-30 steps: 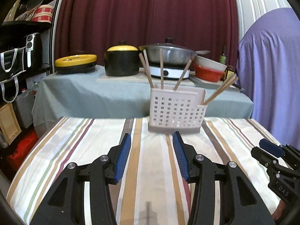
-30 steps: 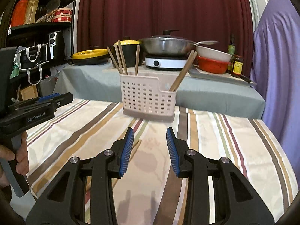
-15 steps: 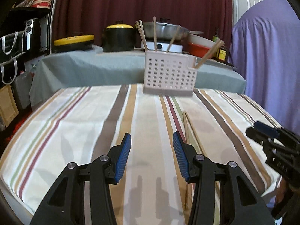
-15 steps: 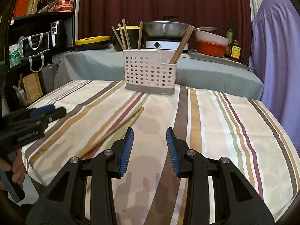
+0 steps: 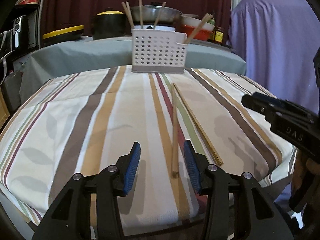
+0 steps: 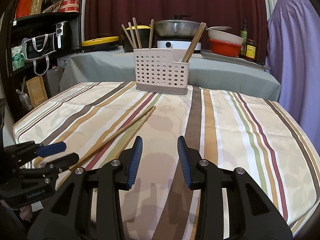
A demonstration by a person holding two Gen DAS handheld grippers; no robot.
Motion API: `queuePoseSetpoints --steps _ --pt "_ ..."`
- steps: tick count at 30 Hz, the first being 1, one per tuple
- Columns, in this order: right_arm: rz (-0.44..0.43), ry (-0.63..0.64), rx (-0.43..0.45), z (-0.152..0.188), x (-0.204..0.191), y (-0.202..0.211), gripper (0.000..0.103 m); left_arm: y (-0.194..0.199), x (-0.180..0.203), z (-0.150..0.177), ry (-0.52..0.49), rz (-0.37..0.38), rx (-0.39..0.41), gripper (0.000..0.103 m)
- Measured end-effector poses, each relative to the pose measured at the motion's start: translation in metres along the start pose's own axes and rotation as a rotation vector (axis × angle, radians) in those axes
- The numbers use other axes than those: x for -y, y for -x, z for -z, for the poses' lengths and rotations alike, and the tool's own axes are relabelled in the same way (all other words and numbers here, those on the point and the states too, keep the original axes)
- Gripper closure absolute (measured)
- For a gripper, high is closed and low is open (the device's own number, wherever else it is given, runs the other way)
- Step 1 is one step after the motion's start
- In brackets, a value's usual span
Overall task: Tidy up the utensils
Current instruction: 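Close the left tool on a chopstick while the right tool closes on another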
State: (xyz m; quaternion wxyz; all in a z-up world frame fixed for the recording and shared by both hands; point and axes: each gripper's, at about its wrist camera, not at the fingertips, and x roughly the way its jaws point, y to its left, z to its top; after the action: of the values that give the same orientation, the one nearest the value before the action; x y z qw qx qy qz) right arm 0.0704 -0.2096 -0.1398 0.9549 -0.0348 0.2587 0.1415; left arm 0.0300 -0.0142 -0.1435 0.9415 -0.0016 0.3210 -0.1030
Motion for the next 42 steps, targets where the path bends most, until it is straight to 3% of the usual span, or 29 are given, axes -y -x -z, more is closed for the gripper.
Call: queuePoseSetpoints --steps 10,22,32,38,42 --pt "-0.010 0.001 -0.009 0.004 -0.004 -0.002 0.067 -0.009 0.006 0.005 -0.025 0.039 -0.049 0.096" --pt "-0.068 0.055 -0.037 0.017 -0.038 -0.003 0.067 0.009 -0.013 0.000 -0.013 -0.007 0.014 0.096" --pt "-0.120 0.122 -0.097 0.028 -0.071 -0.011 0.067 0.014 -0.057 0.010 0.070 -0.085 0.009 0.096" --pt "-0.111 0.151 -0.149 0.039 -0.077 -0.017 0.067 0.016 -0.061 0.010 0.087 -0.085 0.019 0.096" --pt "-0.092 0.135 -0.158 0.040 -0.070 -0.015 0.075 0.016 -0.061 0.010 0.088 -0.079 0.020 0.096"
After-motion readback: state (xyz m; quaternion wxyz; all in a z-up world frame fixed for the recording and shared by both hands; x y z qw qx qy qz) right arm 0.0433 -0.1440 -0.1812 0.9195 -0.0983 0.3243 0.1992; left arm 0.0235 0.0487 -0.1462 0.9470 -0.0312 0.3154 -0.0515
